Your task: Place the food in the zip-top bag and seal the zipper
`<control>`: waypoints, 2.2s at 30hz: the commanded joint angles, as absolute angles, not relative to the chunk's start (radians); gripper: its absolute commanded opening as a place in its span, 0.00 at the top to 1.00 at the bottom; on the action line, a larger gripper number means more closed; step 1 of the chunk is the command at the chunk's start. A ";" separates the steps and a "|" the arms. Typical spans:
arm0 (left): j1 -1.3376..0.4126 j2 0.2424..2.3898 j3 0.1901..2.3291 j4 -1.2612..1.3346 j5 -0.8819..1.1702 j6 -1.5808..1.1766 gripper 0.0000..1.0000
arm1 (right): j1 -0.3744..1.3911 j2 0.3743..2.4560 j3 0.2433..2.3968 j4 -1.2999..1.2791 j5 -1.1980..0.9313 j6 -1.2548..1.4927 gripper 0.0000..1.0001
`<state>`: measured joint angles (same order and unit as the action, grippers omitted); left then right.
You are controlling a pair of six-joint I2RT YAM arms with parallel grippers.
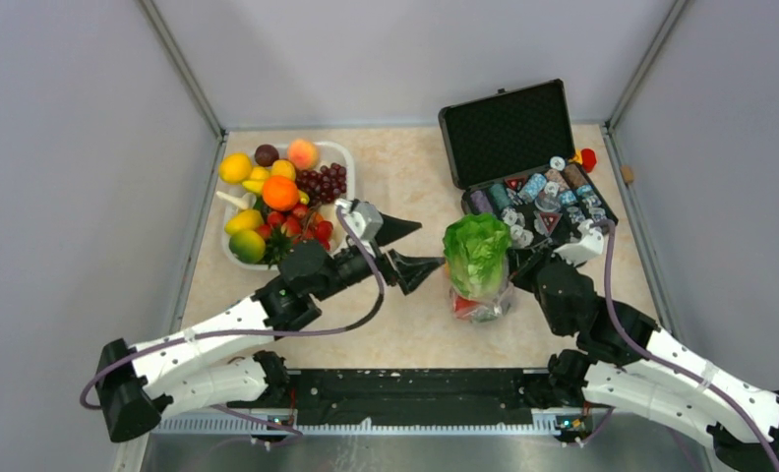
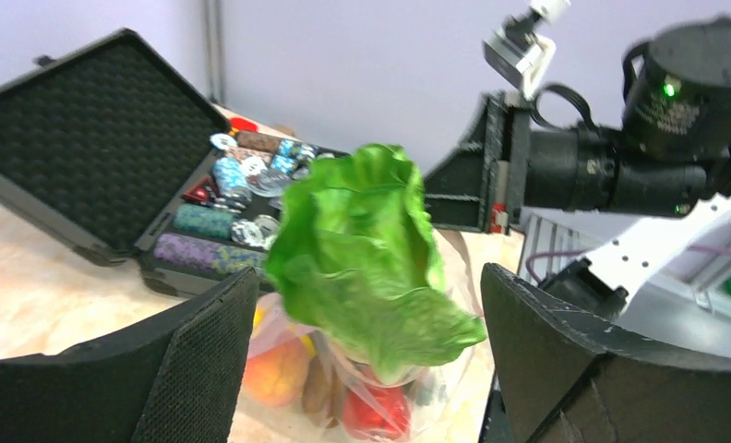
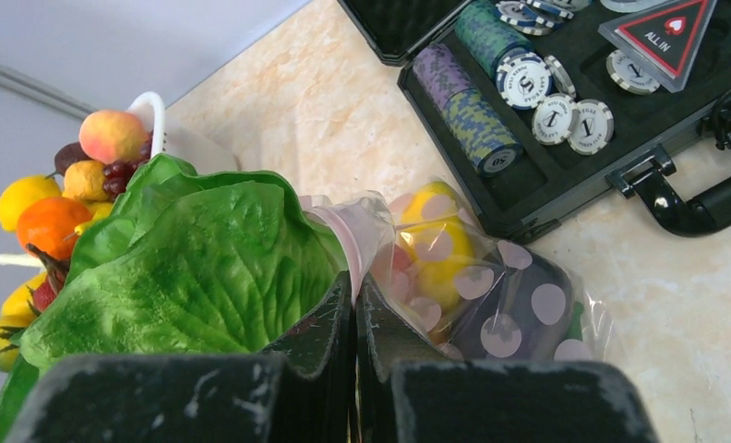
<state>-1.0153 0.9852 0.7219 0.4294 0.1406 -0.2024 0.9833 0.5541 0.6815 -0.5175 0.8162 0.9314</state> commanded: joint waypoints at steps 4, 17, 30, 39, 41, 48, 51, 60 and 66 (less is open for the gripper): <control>-0.872 0.953 0.726 0.247 0.169 -0.422 0.26 | 0.969 0.536 0.689 -0.524 0.879 0.971 1.00; -0.861 1.126 0.646 0.332 0.403 -0.590 0.36 | 0.964 0.539 0.724 -0.581 0.905 0.998 1.00; -0.859 1.371 0.689 0.530 0.598 -0.627 0.37 | 0.963 0.538 0.727 -0.576 0.898 1.004 1.00; -0.857 1.407 0.707 0.543 0.508 -0.696 0.39 | 0.962 0.537 0.721 -0.563 0.883 1.006 1.00; -0.857 1.422 0.714 0.528 0.495 -0.707 0.41 | 0.962 0.538 0.720 -0.558 0.881 1.006 1.00; -0.857 1.465 0.745 0.528 0.479 -0.729 0.44 | 0.962 0.537 0.720 -0.541 0.870 1.000 1.00; -0.857 1.475 0.756 0.543 0.490 -0.736 0.44 | 0.962 0.539 0.718 -0.531 0.862 0.997 1.00; -0.866 1.525 0.824 0.455 0.486 -0.716 0.46 | 0.962 0.562 0.715 -0.504 0.842 0.993 1.00; -0.902 1.551 0.898 0.274 0.405 -0.630 0.52 | 0.963 0.560 0.715 -0.506 0.850 0.992 1.00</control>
